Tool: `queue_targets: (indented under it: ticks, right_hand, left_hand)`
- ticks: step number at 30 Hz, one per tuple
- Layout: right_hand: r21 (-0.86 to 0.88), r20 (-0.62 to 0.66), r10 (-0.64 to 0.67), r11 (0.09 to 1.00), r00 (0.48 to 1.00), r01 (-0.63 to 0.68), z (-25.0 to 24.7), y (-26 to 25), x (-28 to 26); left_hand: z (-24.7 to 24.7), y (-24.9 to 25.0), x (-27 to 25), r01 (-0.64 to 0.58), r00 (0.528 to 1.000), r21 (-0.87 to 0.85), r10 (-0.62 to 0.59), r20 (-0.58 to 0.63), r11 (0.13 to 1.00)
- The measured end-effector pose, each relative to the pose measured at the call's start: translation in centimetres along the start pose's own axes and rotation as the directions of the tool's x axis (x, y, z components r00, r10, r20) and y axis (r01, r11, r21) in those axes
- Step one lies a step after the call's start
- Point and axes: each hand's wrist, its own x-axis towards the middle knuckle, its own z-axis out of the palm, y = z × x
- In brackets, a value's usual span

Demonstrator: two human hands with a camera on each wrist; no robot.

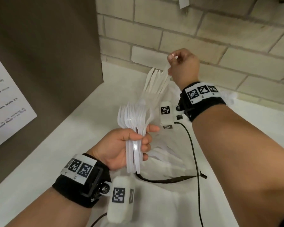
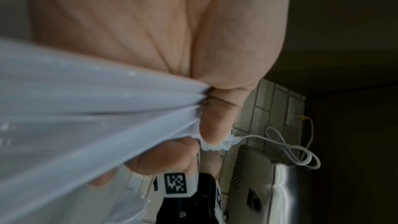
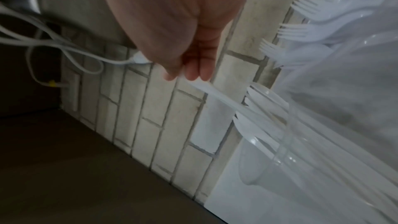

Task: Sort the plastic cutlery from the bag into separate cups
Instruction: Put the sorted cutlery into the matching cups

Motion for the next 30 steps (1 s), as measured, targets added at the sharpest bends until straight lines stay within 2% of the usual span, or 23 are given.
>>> queue_targets:
  ticks: [3, 5, 8, 12, 15, 18, 20, 22, 25, 30]
  right_hand:
    - [-0.047, 0.141, 0.171, 0.985, 0.975, -0.166, 1.4, 1.4, 1.0]
    - [-0.136, 0.199, 0.227, 0.97, 0.953, -0.203, 1.5, 1.9, 1.2]
    - [-0.193, 0.209, 0.2, 0.968, 0.957, -0.16, 0.6, 2.0, 0.5]
    - [-0.014, 0.23, 0.129, 0.991, 0.965, -0.13, -2.1, -0.7, -3.5]
    - [0.107, 0.444, 0.079, 0.984, 0.892, -0.141, -4.7, -3.6, -8.0]
    - [0.033, 0.579, 0.074, 0.993, 0.812, -0.114, -6.5, -5.0, -11.7]
    - [-0.074, 0.564, 0.126, 0.992, 0.816, -0.102, -6.9, -5.1, -13.6]
    - [-0.093, 0.532, 0.143, 0.99, 0.835, -0.11, -6.7, -5.1, -15.2]
    - [0.037, 0.489, 0.15, 0.981, 0.859, -0.192, -6.6, -4.5, -16.7]
    - [0.182, 0.545, 0.129, 0.946, 0.829, -0.267, -7.2, -4.1, -17.6]
  left_hand:
    - [-0.2, 0.0, -0.1, 0.016, 1.0, -0.009, -0.016, 0.027, 1.0]
    - [-0.3, 0.1, -0.1, 0.021, 0.999, -0.018, -0.02, 0.04, 1.0]
    - [-0.2, 0.1, -0.2, 0.017, 0.999, -0.006, -0.017, 0.032, 1.0]
    - [0.3, 0.1, -0.4, -0.015, 0.999, 0.059, 0.017, -0.034, 0.998]
    - [0.7, 0.1, -0.5, -0.019, 0.998, 0.087, 0.024, -0.058, 0.996]
    - [1.2, -0.2, -0.4, -0.018, 0.995, 0.1, 0.027, -0.092, 0.995]
    - [1.7, -0.5, -0.4, -0.032, 0.99, 0.127, 0.049, -0.129, 0.991]
    - [2.4, -0.8, -0.2, -0.057, 0.979, 0.168, 0.088, -0.181, 0.984]
    - [3.1, -1.5, -0.1, -0.102, 0.963, 0.21, 0.149, -0.224, 0.972]
    - [3.6, -2.1, -0.4, -0.124, 0.963, 0.213, 0.169, -0.21, 0.969]
